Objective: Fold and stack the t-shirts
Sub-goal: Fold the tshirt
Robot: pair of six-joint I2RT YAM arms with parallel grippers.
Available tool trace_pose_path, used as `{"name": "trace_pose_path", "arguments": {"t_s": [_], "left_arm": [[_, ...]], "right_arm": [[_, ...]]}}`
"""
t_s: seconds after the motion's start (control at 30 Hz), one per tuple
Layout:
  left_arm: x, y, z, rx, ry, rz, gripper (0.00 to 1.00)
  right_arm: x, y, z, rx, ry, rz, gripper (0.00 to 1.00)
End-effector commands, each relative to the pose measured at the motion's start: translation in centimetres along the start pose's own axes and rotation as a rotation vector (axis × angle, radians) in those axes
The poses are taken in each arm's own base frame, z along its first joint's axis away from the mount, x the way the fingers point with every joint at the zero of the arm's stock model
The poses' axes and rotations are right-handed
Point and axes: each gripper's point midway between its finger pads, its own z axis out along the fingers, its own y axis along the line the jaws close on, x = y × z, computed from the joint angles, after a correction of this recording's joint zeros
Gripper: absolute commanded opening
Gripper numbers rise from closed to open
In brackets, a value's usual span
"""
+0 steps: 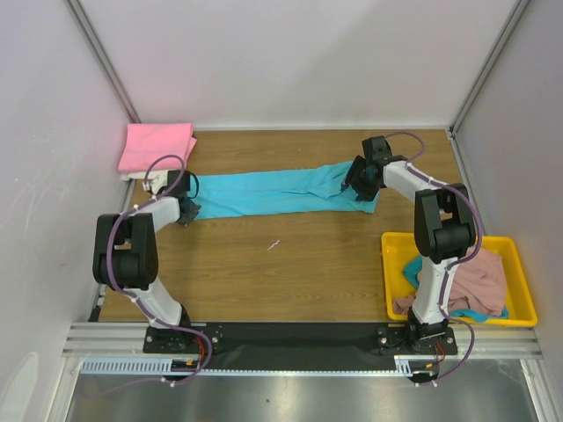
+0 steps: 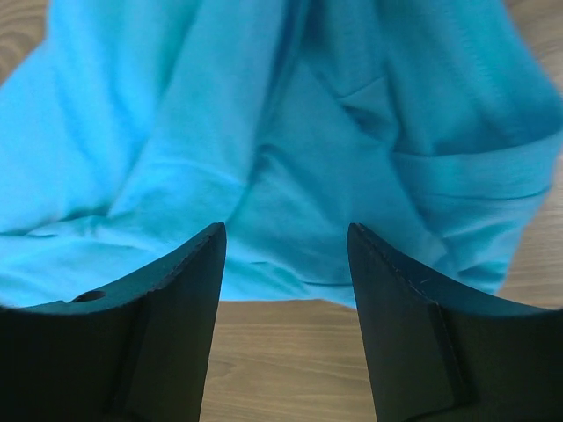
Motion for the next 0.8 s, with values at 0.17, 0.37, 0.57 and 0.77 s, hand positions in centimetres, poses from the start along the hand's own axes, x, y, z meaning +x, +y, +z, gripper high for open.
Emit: {"name": "trace_pose_path", "arguments": {"t_s": [0.17,0.37,0.57,0.77], "left_arm": [[0.0,2.4,0.7,-0.076,0.027,-0.092,0.02],[-0.8,2.7,0.5,-0.094,0.020,-0.094,0.01],[-2.4,2.0,0.0,-0.087,-0.016,-0.053,0.00],[-3.1,1.7,-0.1,-0.086,-0.029,-0.016,0.00]], "right_arm": [[-1.1,-3.5,1.3,0.113,-0.048,-0.008,0.62],[-2.7,-4.3,0.4,0.122,-0.074,-0.034,0.62],[-4.0,-1.9,-3.4,0.020,-0.118,-0.138,0.64],[-1.7,-2.5,-5.3,-0.014,-0.102,-0.165,0.64]]}}
